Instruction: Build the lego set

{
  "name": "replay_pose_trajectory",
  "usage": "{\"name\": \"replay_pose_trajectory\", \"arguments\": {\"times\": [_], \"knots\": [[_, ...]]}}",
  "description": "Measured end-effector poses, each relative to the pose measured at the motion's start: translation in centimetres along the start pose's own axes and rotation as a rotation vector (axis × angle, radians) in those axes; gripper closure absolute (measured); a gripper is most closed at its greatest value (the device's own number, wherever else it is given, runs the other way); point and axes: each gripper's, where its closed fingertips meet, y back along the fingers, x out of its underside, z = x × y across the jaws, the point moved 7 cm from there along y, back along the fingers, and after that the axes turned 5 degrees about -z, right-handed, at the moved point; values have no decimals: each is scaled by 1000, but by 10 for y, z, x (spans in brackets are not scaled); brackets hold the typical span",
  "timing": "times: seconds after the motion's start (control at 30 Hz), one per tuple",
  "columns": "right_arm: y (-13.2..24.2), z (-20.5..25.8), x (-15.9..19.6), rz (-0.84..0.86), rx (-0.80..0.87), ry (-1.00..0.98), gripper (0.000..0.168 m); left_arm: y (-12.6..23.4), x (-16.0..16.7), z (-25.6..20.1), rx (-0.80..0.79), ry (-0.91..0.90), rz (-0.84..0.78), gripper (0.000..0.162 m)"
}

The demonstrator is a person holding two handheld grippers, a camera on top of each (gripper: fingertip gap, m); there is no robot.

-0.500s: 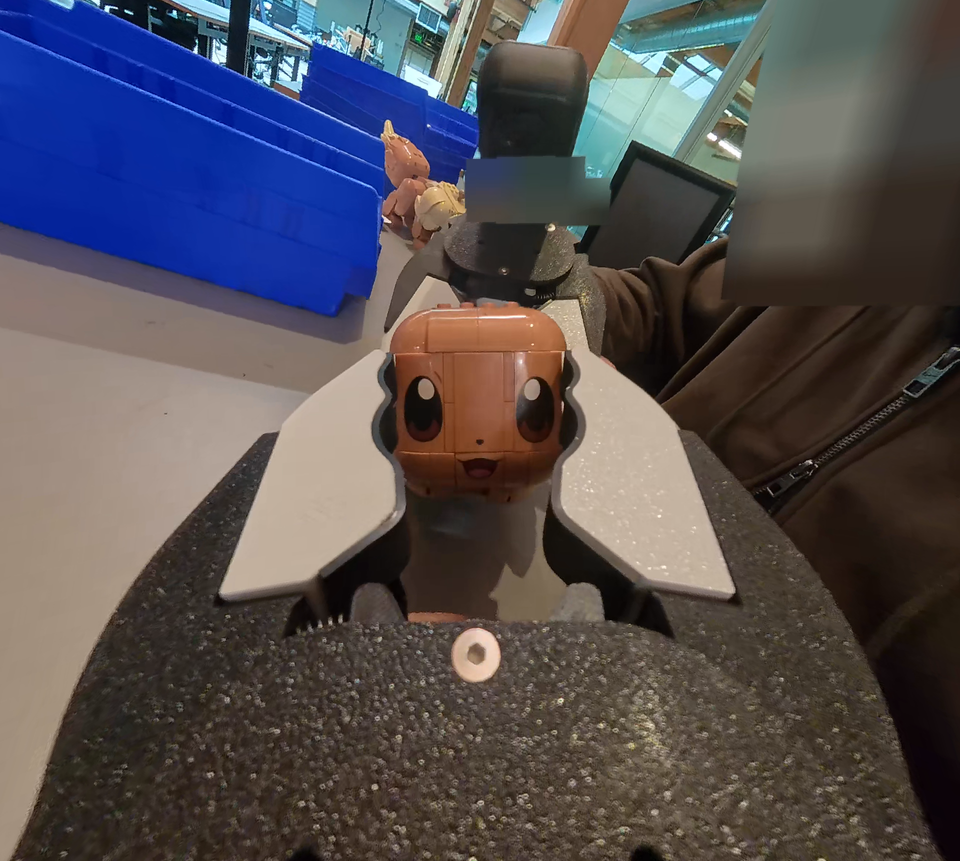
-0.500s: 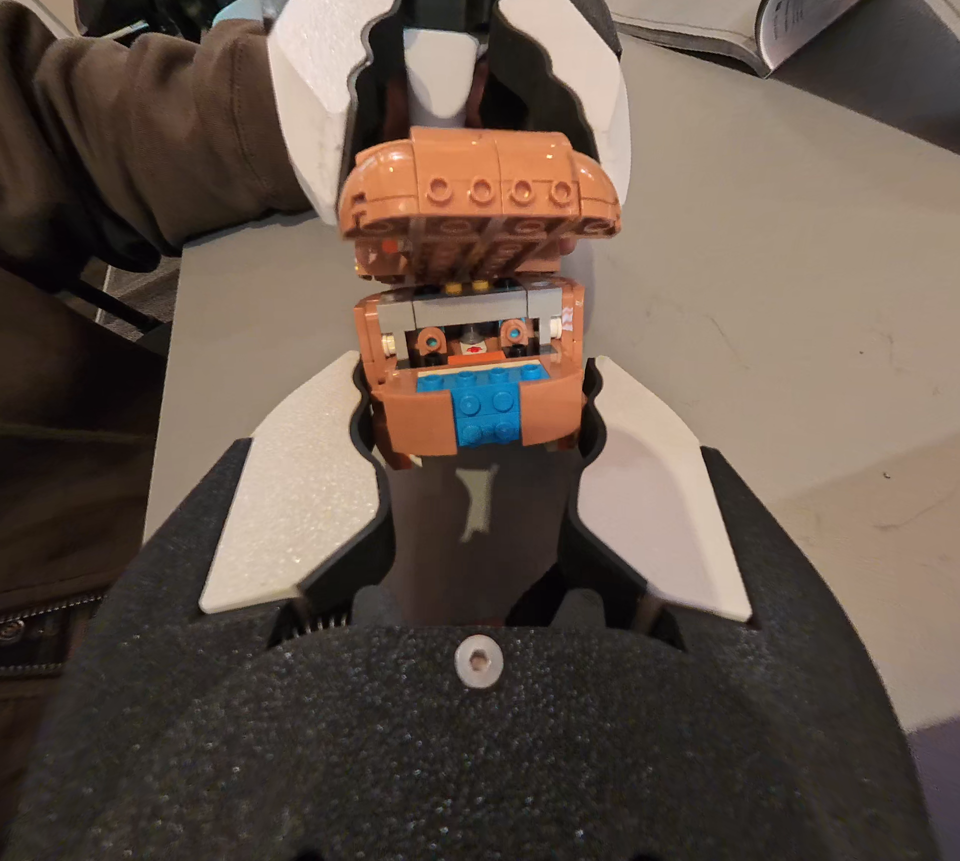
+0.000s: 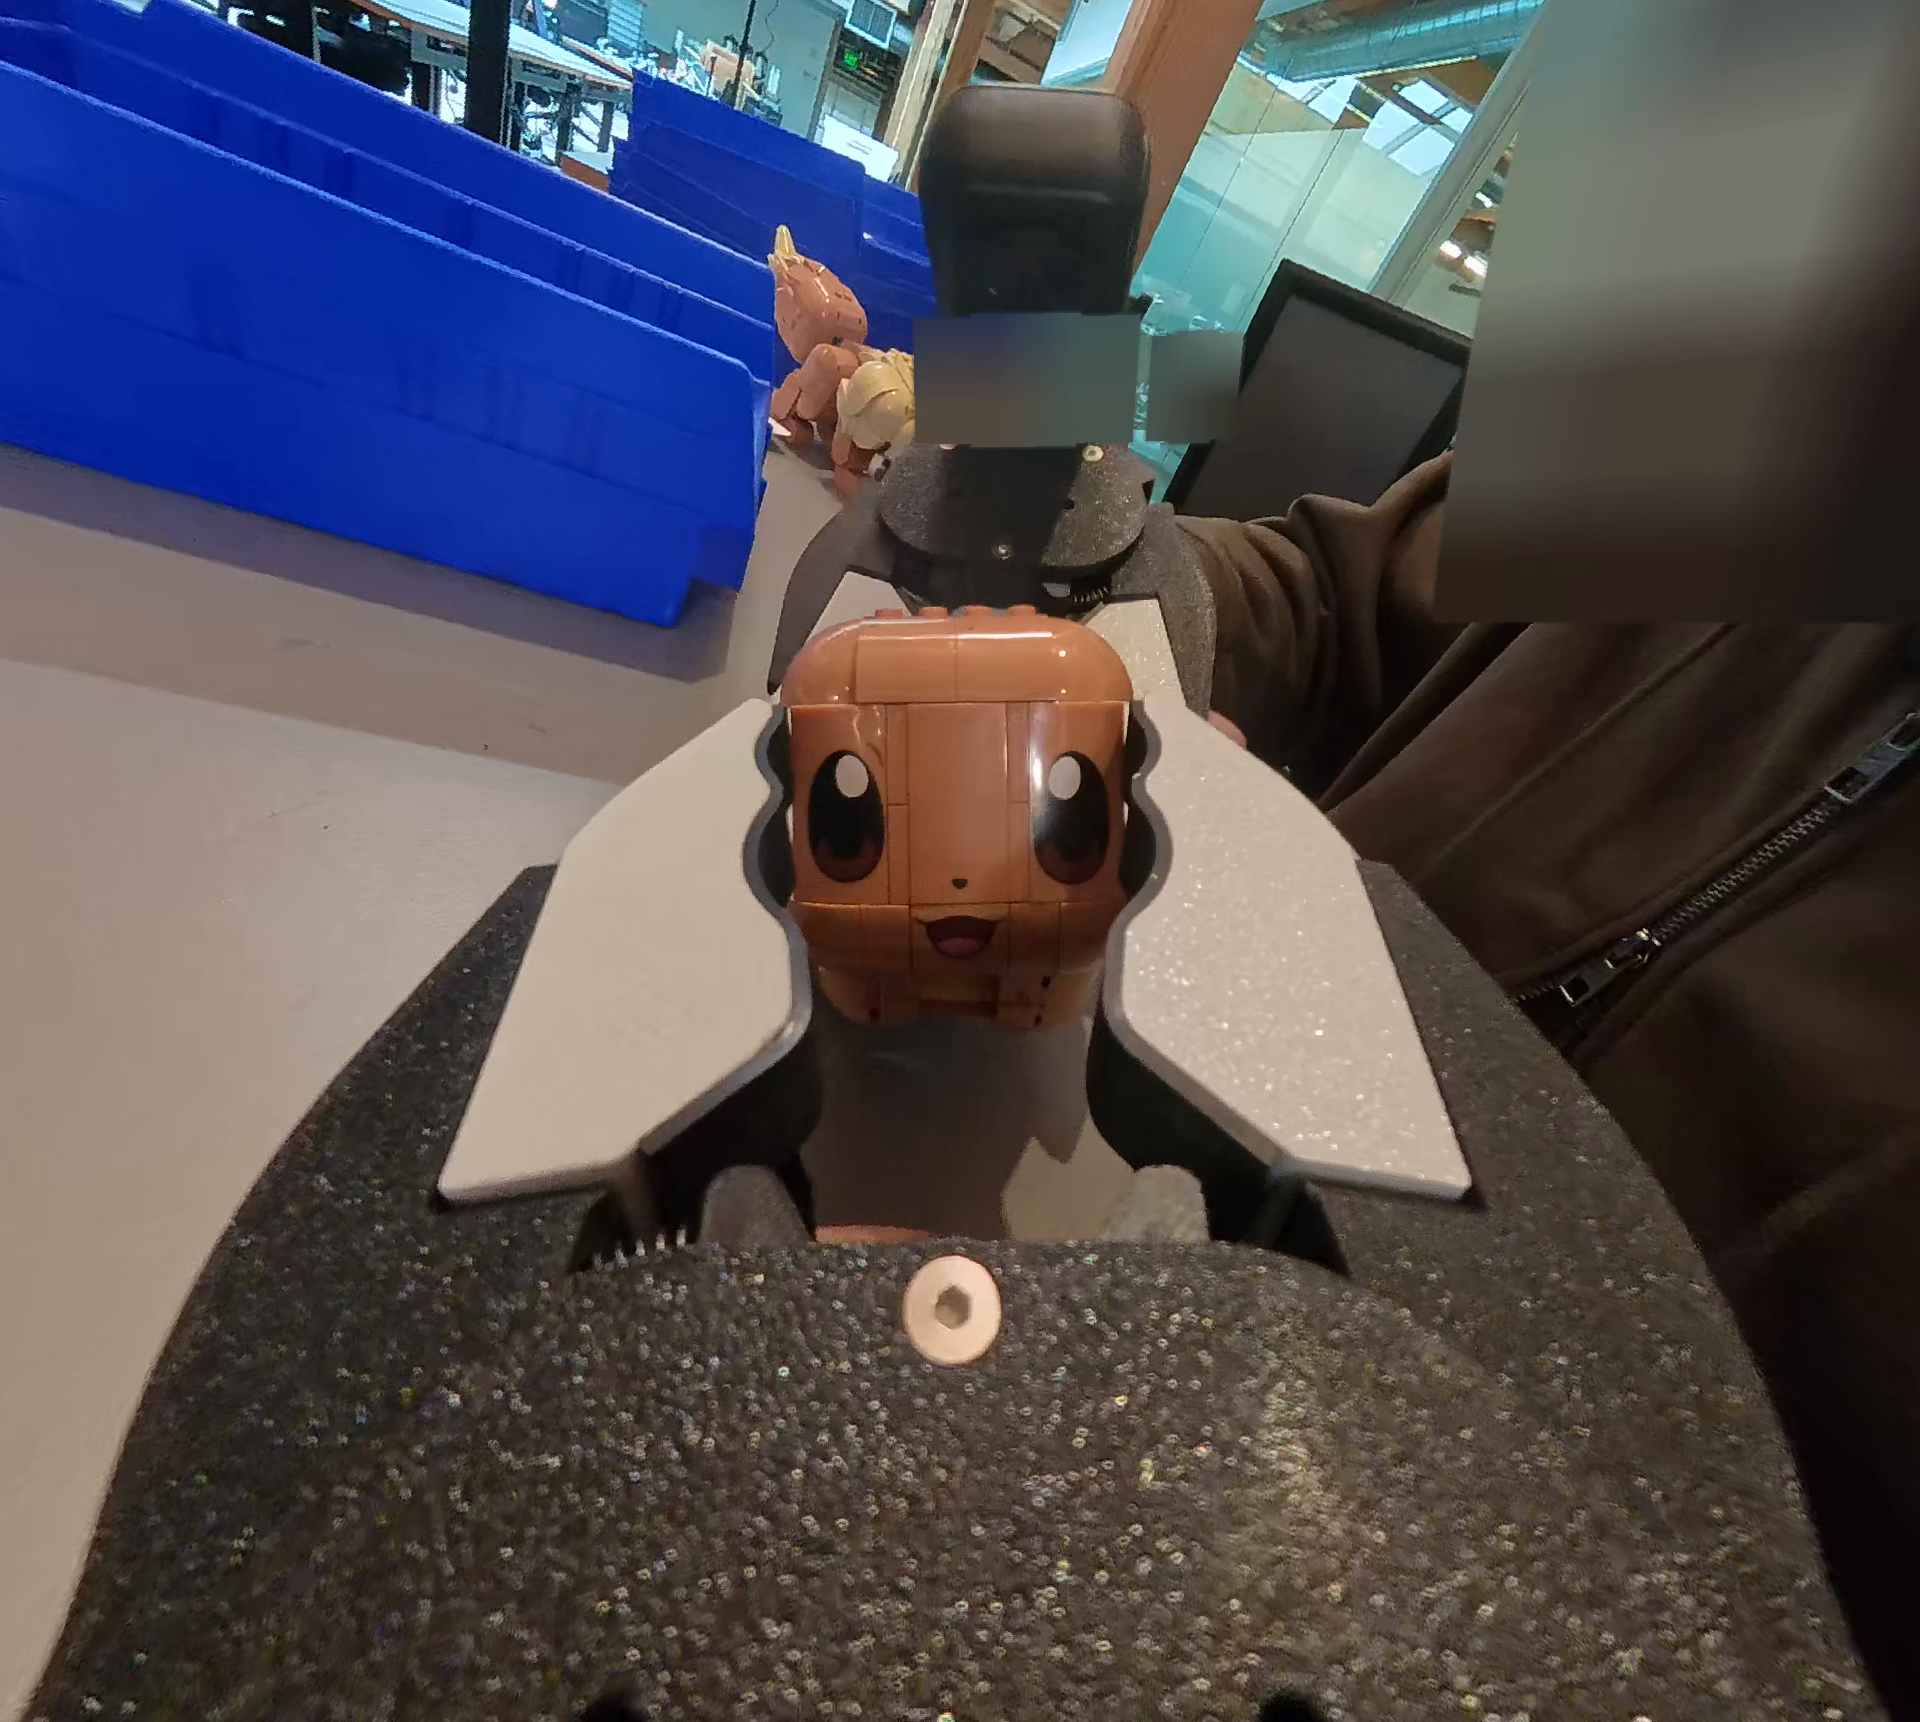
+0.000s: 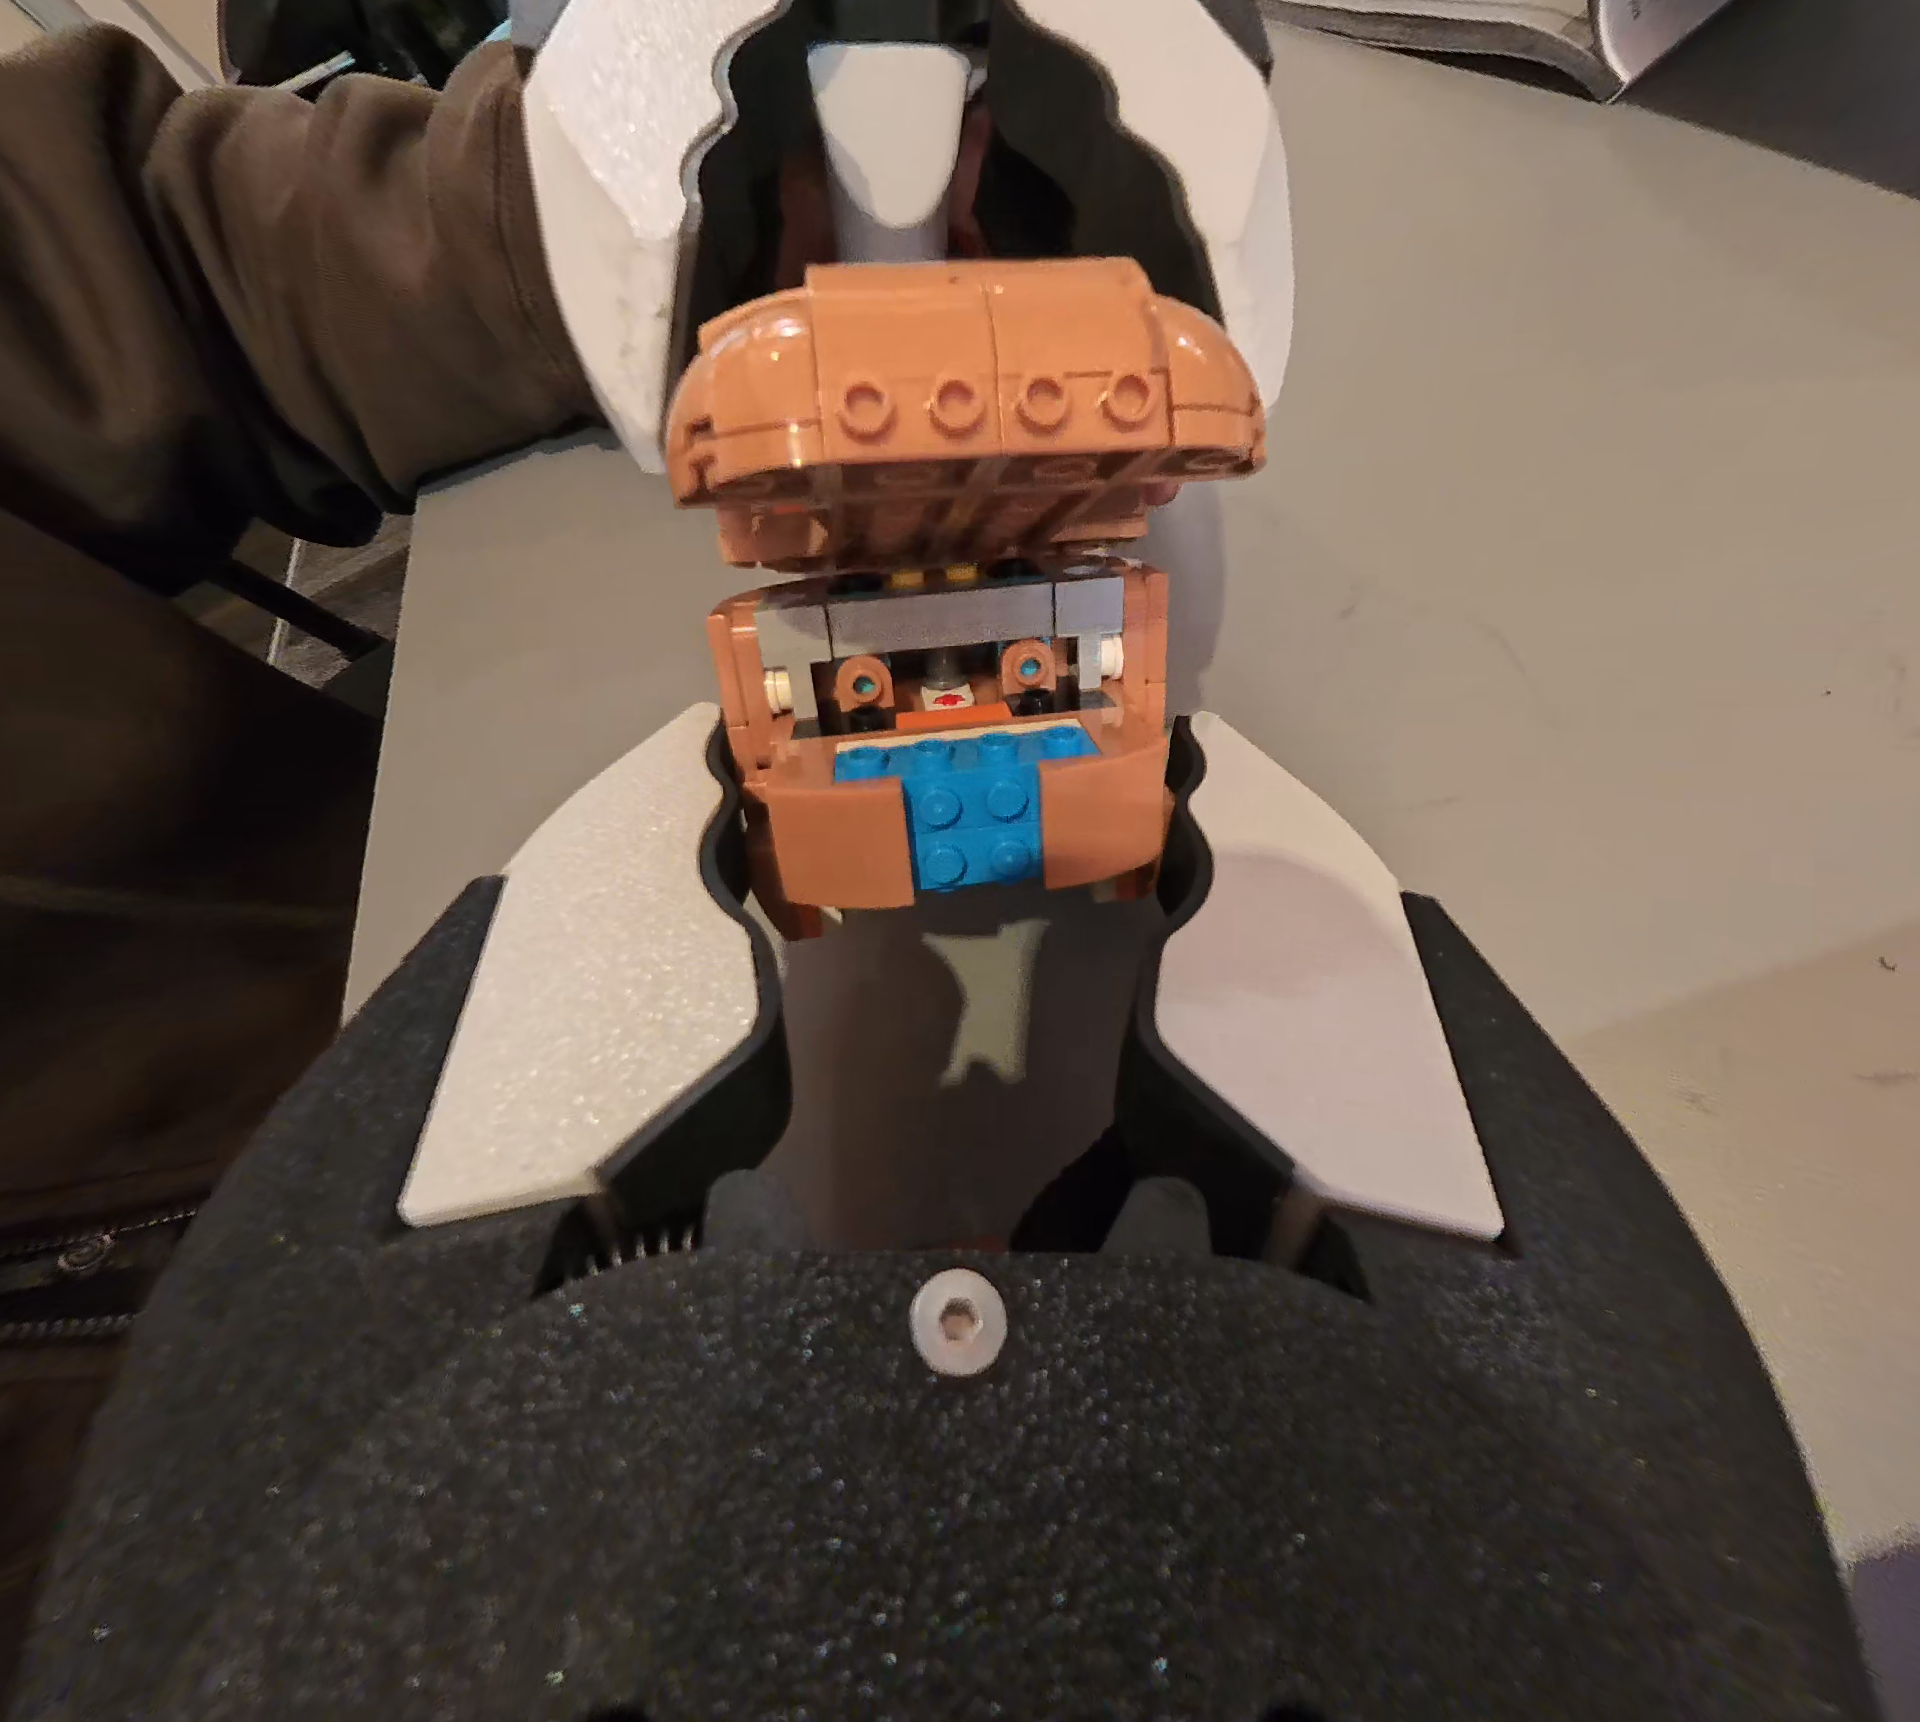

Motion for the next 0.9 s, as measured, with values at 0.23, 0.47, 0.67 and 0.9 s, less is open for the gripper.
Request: {"name": "replay_pose_trajectory", "arguments": {"times": [0.23,0.47,0.67,0.9], "knots": [[2,-1,1,6,-20,-21,90,-6,3,0,-30,16,43,101],[2,-4,1,3,-69,-66,91,-7,3,1,-71,90,73,101],[0,-2,3,27,-124,-74,90,-7,8,-2,-100,137,149,101],[-5,-1,1,31,-175,-84,90,2,10,2,-144,212,143,101]]}}
